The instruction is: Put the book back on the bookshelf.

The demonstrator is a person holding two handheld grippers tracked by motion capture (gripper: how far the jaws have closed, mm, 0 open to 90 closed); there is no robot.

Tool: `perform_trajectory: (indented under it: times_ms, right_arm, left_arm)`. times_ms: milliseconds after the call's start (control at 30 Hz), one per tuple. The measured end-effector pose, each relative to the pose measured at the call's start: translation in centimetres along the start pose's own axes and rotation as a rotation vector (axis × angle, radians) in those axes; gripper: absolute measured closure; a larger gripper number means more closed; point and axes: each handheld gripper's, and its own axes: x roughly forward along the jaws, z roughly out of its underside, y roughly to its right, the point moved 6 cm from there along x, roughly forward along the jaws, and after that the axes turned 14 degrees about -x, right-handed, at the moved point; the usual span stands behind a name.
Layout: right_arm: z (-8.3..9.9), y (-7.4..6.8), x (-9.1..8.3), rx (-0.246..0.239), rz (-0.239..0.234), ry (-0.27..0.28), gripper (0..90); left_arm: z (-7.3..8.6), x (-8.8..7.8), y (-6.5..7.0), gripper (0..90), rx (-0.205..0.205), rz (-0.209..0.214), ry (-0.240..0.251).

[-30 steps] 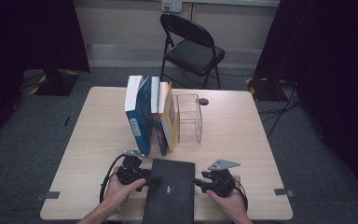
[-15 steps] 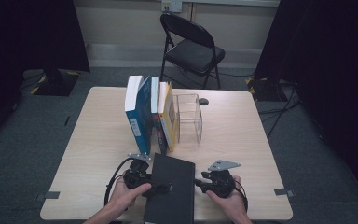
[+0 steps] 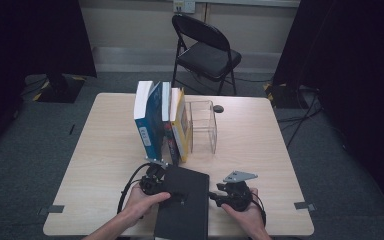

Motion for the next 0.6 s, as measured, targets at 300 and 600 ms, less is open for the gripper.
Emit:
perform_trajectory:
  times_ms: [300, 600]
  right_arm:
    - [-0.6, 0.1, -0.4, 0.04, -0.047, 0.049, 33.4]
    - [-1.2, -1.8, 0.0, 0.012, -0.158, 0.072, 24.7]
  left_arm:
    - [-0.1, -0.2, -0.2, 66.0, -0.037, 0.059, 0.009]
    - [0.0, -0.4, 0.3, 67.0, -0.004, 0.032, 0.047]
